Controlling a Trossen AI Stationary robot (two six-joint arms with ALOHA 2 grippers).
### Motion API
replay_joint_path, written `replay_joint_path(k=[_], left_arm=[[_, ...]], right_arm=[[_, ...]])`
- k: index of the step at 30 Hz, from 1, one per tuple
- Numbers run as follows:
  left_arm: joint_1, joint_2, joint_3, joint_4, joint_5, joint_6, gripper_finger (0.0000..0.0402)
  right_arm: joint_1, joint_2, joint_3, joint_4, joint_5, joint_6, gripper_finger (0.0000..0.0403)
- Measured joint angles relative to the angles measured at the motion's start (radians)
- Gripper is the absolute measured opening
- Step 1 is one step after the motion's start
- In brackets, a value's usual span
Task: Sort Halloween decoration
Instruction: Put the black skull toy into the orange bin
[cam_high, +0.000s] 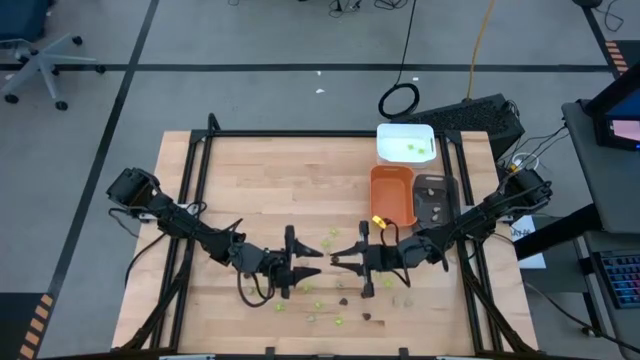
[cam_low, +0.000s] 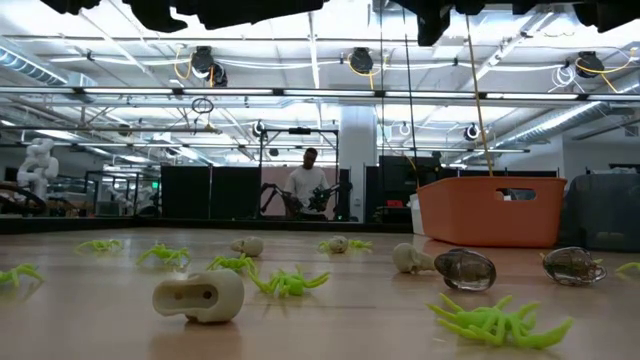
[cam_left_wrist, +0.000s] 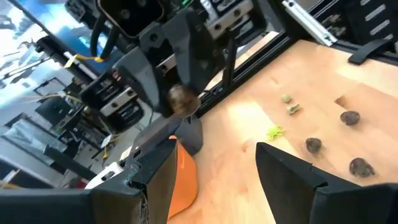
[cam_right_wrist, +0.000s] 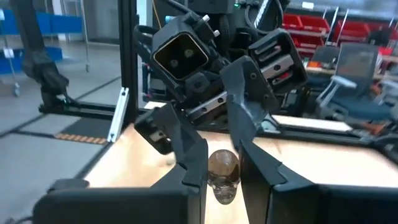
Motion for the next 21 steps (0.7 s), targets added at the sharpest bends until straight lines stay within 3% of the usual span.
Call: replay_joint_path(k=[9, 21], left_arm=[[-0.001, 0.0, 0.0, -0.057, -0.085, -0.36, 0.0216], [0.0, 0.0, 0.0, -0.364, -0.29, -0.763, 0.0216]], right_arm=[[-0.016, -0.069, 0.0, -0.103, -0.002, -0.046, 0.0047], [-0.171, -0.461, 0.0, -0.803, 0.002, -0.098, 0.0047]])
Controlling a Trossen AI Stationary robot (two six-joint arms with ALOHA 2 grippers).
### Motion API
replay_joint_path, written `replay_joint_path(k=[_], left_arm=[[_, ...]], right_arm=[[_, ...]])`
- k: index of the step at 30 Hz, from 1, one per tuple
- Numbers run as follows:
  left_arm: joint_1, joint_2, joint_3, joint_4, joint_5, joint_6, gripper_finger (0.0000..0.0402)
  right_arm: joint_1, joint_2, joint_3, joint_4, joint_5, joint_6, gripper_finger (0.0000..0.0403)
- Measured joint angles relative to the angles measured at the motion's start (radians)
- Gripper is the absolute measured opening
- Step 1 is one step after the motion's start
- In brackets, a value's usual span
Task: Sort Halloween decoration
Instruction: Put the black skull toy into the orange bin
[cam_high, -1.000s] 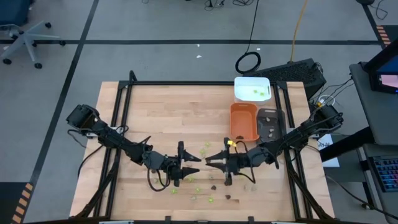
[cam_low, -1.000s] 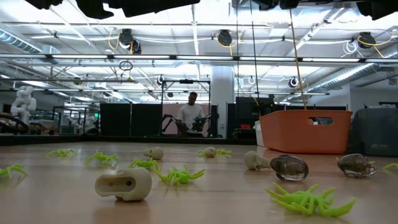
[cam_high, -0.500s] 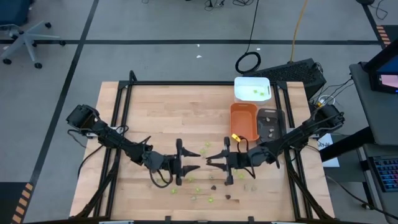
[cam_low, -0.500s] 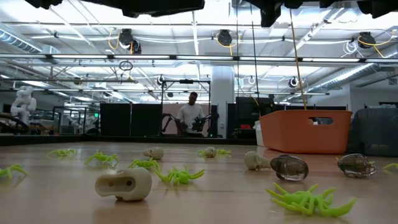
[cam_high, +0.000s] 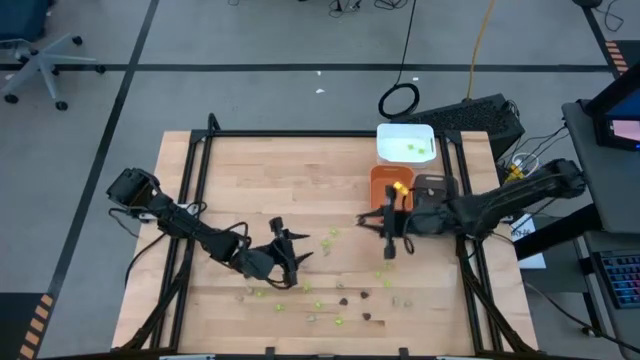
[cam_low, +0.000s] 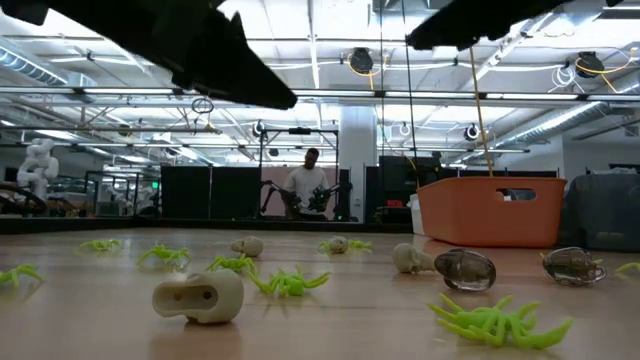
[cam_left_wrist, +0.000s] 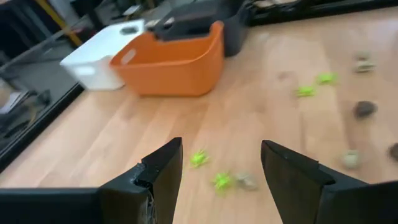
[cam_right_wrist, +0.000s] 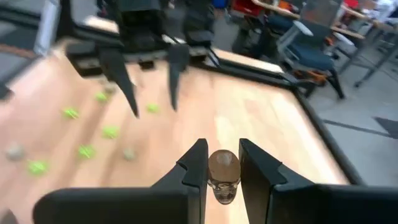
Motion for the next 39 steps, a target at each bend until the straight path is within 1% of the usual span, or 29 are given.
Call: replay_joint_path(k=[5, 7, 13, 18, 21, 24, 26, 29, 32, 37, 39], left_arm=[[0.002, 0.0, 0.0, -0.086, -0.043, -0.135, 0.0216], [0.002, 0.0, 0.0, -0.128, -0.051, -0.2, 0.0216], [0.002, -0.019, 0.0, -0.25, -0.048, -0.391, 0.0216], [0.002, -0.087, 0.0, -0.385, -0.016, -0.536, 0.0216], [0.002, -0.134, 0.0, -0.512, 0.029, -0.661, 0.0216], [0.002, -0.171, 0.0, -0.635, 0.101, -0.817, 0.0216], [0.001, -0.178, 0.0, -0.684, 0.165, -0.905, 0.0216], [-0.006, -0.182, 0.0, -0.733, 0.264, -0.993, 0.0216], [-0.016, -0.181, 0.0, -0.766, 0.313, -1.037, 0.0216], [-0.034, -0.181, 0.0, -0.774, 0.324, -1.033, 0.0216], [-0.041, -0.181, 0.0, -0.796, 0.345, -1.038, 0.0216]], right_arm=[[-0.097, -0.11, 0.0, -0.187, -0.003, -0.036, 0.0047], [-0.134, -0.141, -0.005, -0.234, -0.003, -0.036, 0.0047], [-0.216, -0.201, -0.075, -0.267, -0.006, -0.031, 0.0047], [-0.297, -0.203, -0.141, -0.268, -0.006, -0.011, 0.0047], [-0.337, -0.202, -0.167, -0.259, -0.012, 0.01, 0.0047], [-0.372, -0.202, -0.18, -0.277, -0.086, 0.034, 0.0047], [-0.386, -0.202, -0.181, -0.298, -0.137, 0.049, 0.0047], [-0.392, -0.202, -0.181, -0.33, -0.166, 0.072, 0.0047], [-0.392, -0.201, -0.181, -0.355, -0.167, 0.076, 0.0047], [-0.392, -0.201, -0.182, -0.399, -0.166, 0.089, 0.0047], [-0.392, -0.201, -0.182, -0.404, -0.165, 0.091, 0.0047]])
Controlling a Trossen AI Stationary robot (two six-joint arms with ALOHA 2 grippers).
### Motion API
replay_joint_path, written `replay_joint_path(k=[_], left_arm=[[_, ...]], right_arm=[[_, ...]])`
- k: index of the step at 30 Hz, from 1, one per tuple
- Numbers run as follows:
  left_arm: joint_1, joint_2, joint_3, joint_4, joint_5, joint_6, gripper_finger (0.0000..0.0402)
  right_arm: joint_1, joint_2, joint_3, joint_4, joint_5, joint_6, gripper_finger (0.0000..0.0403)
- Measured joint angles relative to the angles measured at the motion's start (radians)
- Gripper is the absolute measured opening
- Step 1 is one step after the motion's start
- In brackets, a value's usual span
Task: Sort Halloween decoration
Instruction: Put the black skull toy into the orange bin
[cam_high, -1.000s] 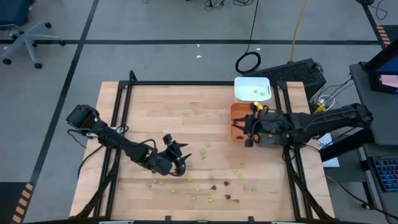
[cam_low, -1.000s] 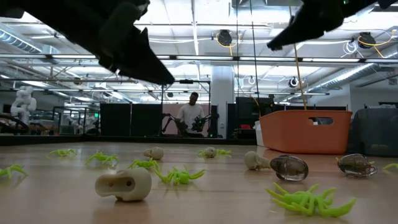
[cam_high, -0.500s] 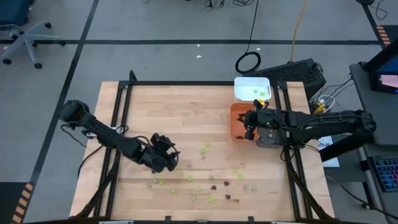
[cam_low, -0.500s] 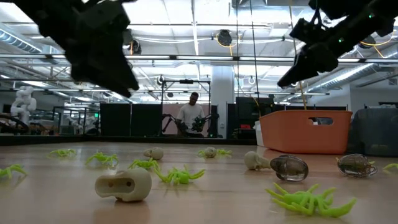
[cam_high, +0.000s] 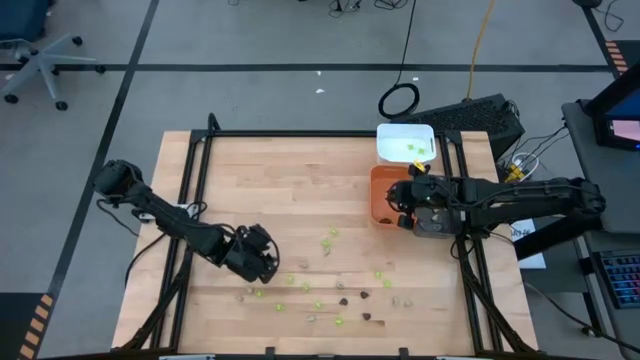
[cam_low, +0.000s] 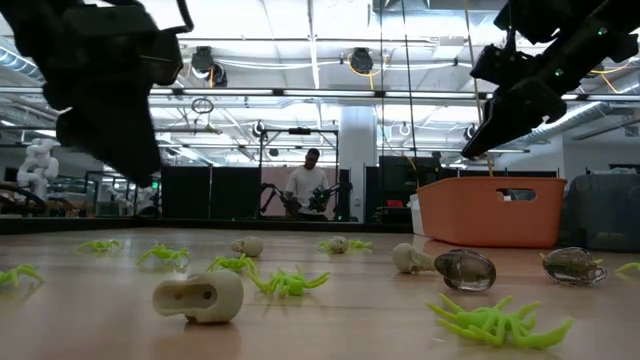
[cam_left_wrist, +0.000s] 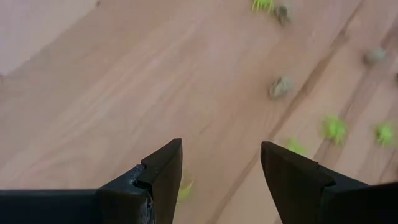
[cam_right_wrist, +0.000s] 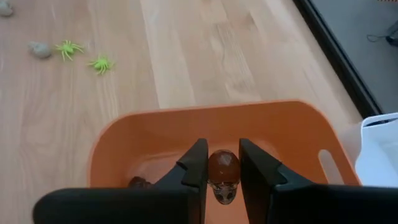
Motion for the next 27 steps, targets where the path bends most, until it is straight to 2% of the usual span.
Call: replay_joint_path(k=[6, 15, 21, 27], left_arm=[[-0.029, 0.0, 0.0, -0.036, 0.028, -0.002, 0.0216], [-0.057, 0.0, 0.0, -0.068, 0.047, -0.002, 0.0216], [-0.063, 0.0, 0.0, -0.07, 0.085, -0.029, 0.0216], [-0.078, 0.0, 0.0, -0.075, 0.107, -0.016, 0.0216]], right_arm=[[-0.006, 0.026, 0.0, -0.02, 0.0, 0.047, 0.0047], [-0.072, 0.2, 0.0, 0.0, 0.02, 0.172, 0.0055], [-0.101, 0.259, 0.0, 0.009, 0.059, 0.21, 0.0114], [-0.103, 0.174, 0.008, 0.007, 0.087, 0.205, 0.0171]])
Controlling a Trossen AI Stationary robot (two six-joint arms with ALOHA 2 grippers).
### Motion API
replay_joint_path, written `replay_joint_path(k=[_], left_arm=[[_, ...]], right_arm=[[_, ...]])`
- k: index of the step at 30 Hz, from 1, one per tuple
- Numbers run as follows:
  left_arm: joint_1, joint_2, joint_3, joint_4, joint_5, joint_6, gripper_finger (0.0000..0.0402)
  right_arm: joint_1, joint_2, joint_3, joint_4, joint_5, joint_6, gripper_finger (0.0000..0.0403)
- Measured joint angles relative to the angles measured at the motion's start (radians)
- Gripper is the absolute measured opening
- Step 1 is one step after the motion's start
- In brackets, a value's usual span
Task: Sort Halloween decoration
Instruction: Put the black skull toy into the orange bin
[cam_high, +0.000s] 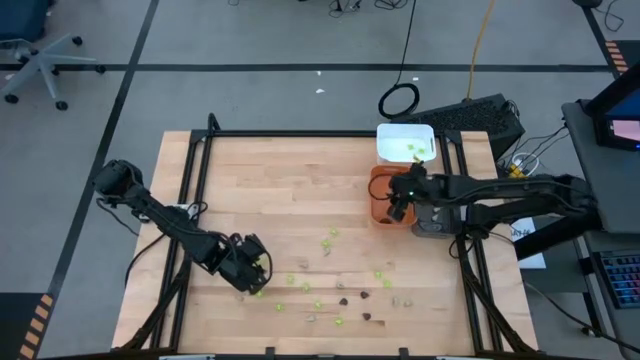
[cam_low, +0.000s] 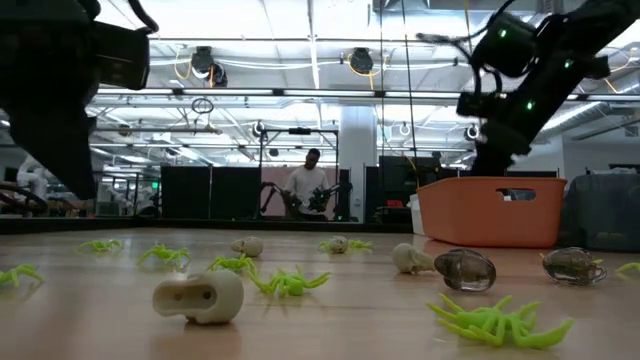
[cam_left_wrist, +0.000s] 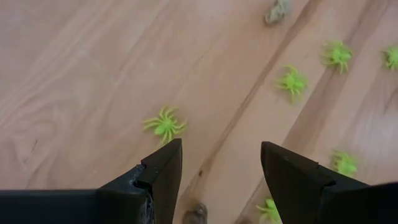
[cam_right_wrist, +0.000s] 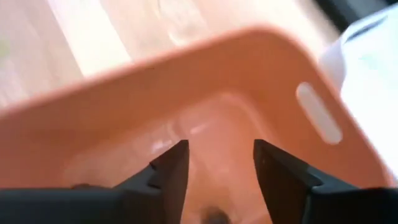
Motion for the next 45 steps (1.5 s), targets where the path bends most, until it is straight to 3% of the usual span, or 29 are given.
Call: replay_joint_path(k=[5, 12, 17, 22, 37, 41, 45], left_arm=[[-0.009, 0.0, 0.0, -0.002, 0.068, 0.013, 0.0216], [-0.043, 0.0, 0.0, -0.024, 0.136, 0.012, 0.0216], [-0.084, 0.0, -0.002, -0.105, 0.117, -0.036, 0.0216], [-0.125, 0.004, -0.041, -0.076, 0.056, -0.038, 0.0216], [-0.149, 0.118, -0.052, -0.056, 0.04, 0.05, 0.0214], [-0.15, 0.129, -0.05, -0.048, 0.038, 0.05, 0.0186], [-0.15, 0.13, -0.05, -0.042, 0.041, 0.068, 0.0133]], right_arm=[[0.045, -0.146, 0.018, 0.038, -0.009, -0.024, 0.0179], [0.185, -0.244, 0.001, 0.264, -0.185, -0.116, 0.0168], [0.274, -0.206, -0.002, 0.35, -0.188, -0.161, 0.0167], [0.325, -0.142, -0.003, 0.41, -0.187, -0.197, 0.0167], [0.391, -0.023, -0.003, 0.501, -0.187, -0.225, 0.0167], [0.419, 0.01, -0.003, 0.544, -0.188, -0.228, 0.0167], [0.458, 0.062, -0.003, 0.552, -0.189, -0.224, 0.0167]])
